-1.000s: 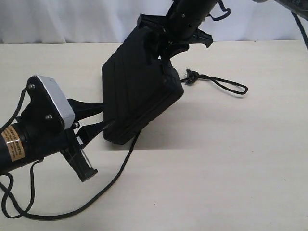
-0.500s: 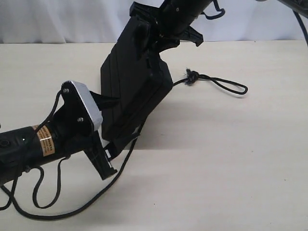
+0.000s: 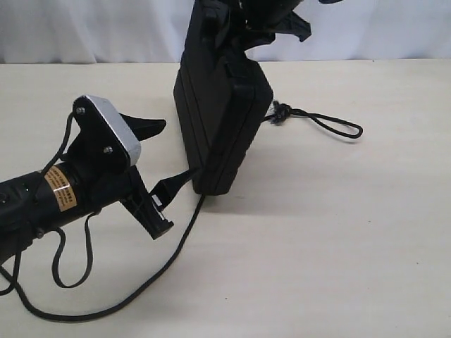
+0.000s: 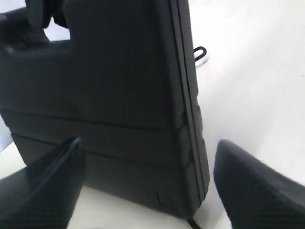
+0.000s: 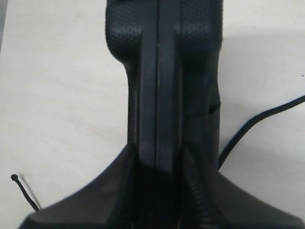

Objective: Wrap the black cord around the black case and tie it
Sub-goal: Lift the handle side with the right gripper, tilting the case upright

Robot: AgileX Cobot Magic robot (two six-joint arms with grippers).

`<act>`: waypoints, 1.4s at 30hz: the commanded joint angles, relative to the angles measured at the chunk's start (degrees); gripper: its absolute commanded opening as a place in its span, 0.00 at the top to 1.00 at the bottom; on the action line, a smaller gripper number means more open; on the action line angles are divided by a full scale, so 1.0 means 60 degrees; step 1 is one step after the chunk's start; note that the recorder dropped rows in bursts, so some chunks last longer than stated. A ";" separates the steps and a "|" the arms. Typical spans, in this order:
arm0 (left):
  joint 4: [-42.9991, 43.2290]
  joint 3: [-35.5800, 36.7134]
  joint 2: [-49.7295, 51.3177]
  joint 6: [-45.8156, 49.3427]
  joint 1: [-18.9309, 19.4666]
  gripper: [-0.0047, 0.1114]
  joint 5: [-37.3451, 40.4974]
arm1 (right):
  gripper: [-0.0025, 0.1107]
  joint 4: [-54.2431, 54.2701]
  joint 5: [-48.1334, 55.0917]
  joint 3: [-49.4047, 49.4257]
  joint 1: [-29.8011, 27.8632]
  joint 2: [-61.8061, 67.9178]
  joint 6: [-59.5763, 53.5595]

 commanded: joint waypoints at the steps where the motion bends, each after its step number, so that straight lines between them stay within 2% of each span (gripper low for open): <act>1: -0.0135 -0.0068 -0.0068 0.0031 -0.0073 0.35 0.0333 | 0.94 0.0707 -0.0585 -0.0133 -0.0037 -0.0355 -0.0039; 16: 0.0209 -0.0068 -0.0068 -0.0191 -0.0094 0.35 0.0475 | 0.94 -0.0408 0.0481 0.0197 0.0019 -0.1227 -0.1013; 21: 0.0673 -0.0068 -0.0068 -0.1015 -0.0094 0.35 0.0513 | 0.94 -0.0194 -0.0692 0.1214 0.0019 -0.1227 -0.0111; 26: 0.0867 -0.0068 -0.0068 -0.0996 -0.0235 0.35 0.0450 | 0.94 0.0658 -0.2536 0.2070 0.0019 -0.1227 0.0332; 30: 0.0141 -0.0106 -0.0068 -0.0975 -0.0573 0.35 0.0230 | 0.94 0.1182 -0.3436 0.2400 0.0019 -0.1227 0.0355; 35: -0.1040 -0.0413 0.0263 -0.0905 -0.0860 0.35 0.0264 | 0.94 0.1204 -0.3511 0.2452 0.0019 -0.1191 0.0401; 42: -0.1154 -0.1025 0.1163 -0.0890 -0.0860 0.35 0.0264 | 0.94 0.0371 -0.4306 0.2600 0.0486 -0.1153 0.1505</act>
